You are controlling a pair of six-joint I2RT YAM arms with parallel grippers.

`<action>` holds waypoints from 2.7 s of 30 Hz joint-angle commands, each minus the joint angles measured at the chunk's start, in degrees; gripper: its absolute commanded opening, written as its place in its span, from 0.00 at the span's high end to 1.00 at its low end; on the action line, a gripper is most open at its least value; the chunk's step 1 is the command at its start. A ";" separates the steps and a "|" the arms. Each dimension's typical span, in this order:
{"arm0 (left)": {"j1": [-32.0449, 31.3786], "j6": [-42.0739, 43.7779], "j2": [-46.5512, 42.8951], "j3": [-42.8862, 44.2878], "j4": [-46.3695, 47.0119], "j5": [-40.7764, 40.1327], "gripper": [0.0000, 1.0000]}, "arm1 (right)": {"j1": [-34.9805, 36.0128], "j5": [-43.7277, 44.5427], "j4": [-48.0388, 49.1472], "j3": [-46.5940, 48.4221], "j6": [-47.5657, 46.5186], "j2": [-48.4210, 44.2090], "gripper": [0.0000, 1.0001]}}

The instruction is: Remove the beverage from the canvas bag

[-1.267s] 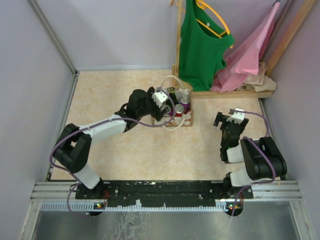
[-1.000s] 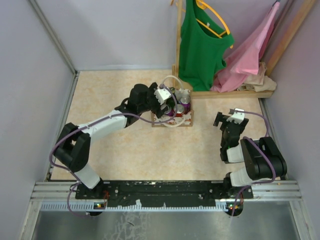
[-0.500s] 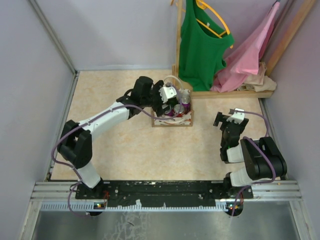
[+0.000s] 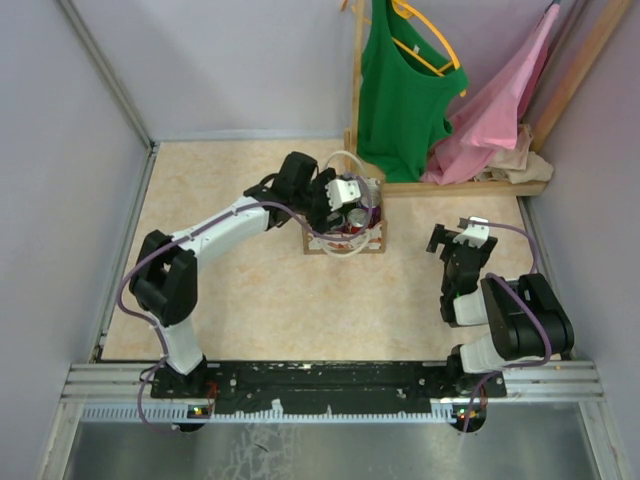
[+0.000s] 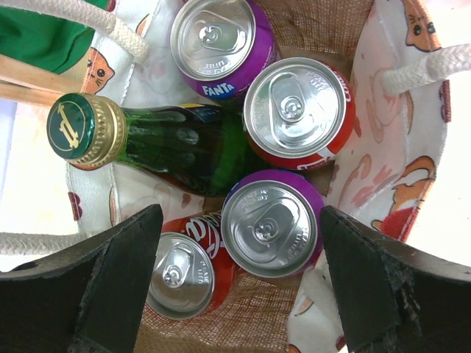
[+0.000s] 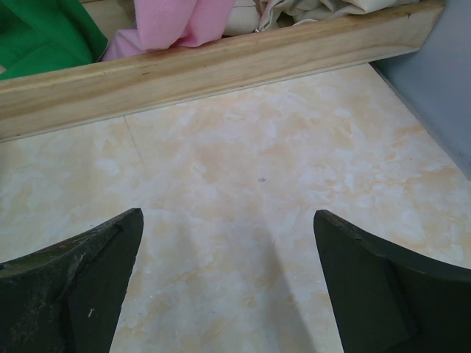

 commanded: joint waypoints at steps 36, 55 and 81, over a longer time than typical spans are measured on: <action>0.32 1.67 4.58 12.65 -12.28 -0.43 0.12 | -0.29 0.17 2.40 1.27 -0.03 -0.47 0.01; 0.32 0.64 2.91 10.42 -10.96 2.47 0.12 | -0.29 0.15 2.40 1.22 -0.03 -0.47 0.01; 0.23 -1.41 7.73 9.88 -13.45 0.29 0.12 | -0.29 0.17 2.40 1.27 -0.06 -0.47 0.01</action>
